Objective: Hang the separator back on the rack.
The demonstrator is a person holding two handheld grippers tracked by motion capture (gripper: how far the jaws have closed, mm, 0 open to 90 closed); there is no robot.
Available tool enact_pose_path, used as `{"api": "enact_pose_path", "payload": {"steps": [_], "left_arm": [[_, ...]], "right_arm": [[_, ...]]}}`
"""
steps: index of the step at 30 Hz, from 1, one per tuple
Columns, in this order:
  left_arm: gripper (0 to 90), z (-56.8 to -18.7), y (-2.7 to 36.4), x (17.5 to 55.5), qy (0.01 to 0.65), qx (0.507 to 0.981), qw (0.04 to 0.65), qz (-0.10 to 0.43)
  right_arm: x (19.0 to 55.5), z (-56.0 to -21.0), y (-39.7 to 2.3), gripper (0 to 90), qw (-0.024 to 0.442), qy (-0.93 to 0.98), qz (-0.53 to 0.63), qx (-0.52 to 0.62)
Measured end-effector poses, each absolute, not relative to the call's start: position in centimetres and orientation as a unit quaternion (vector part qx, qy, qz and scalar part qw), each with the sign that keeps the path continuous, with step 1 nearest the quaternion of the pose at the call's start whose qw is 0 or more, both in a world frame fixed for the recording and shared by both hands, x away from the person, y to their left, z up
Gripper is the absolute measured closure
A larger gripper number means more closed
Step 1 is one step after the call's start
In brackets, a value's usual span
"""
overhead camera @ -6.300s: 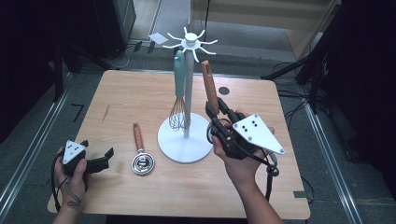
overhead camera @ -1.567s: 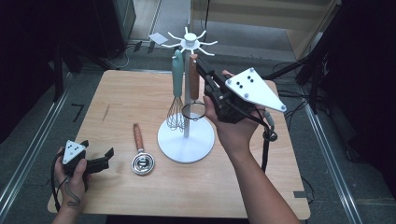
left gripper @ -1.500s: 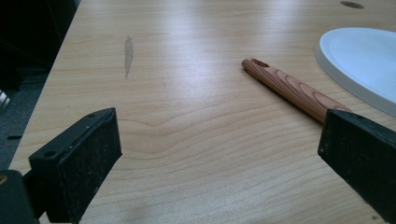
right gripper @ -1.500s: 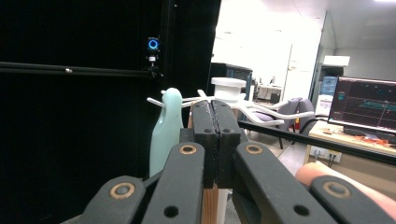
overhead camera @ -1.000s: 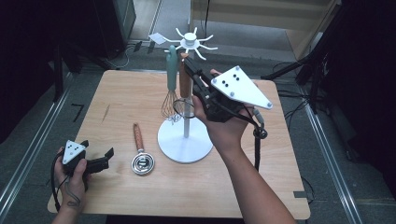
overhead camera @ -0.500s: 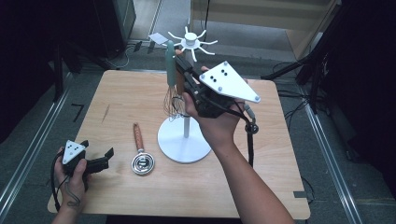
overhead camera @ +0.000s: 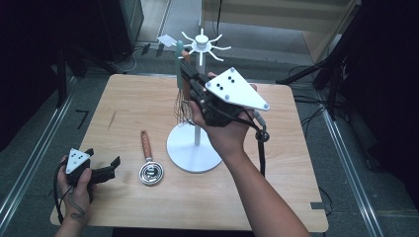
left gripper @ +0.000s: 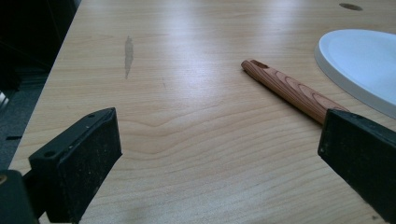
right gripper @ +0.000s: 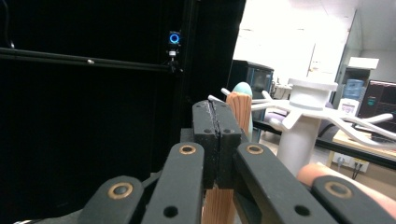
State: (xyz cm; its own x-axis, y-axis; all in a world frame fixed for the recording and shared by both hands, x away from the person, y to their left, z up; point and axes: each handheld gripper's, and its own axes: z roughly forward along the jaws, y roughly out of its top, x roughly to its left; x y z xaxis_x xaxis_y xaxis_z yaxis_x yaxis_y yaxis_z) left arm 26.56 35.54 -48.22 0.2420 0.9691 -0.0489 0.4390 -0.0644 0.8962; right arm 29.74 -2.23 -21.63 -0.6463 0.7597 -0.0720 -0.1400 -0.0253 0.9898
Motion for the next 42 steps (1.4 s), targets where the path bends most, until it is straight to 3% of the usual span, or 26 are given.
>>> {"api": "enact_pose_path", "payload": {"steps": [11,22,32,42], "left_arm": [[0.0,-48.2,34.7,26.6,0.543,0.665,0.410,0.309],[1.5,-48.4,33.6,27.2,0.557,0.670,0.413,0.265],[45.2,-48.4,33.5,27.0,0.540,0.673,0.447,0.236],[73.1,-48.5,32.8,27.2,0.523,0.698,0.455,0.182]], "right_arm": [[28.2,-24.9,-3.7,90.0,0.331,0.632,0.651,0.259],[28.1,-28.6,-5.5,87.1,0.315,0.641,0.637,0.290],[28.4,-32.0,-8.4,81.7,0.315,0.638,0.620,0.331],[28.1,-35.1,-11.0,76.9,0.306,0.641,0.602,0.364]]}}
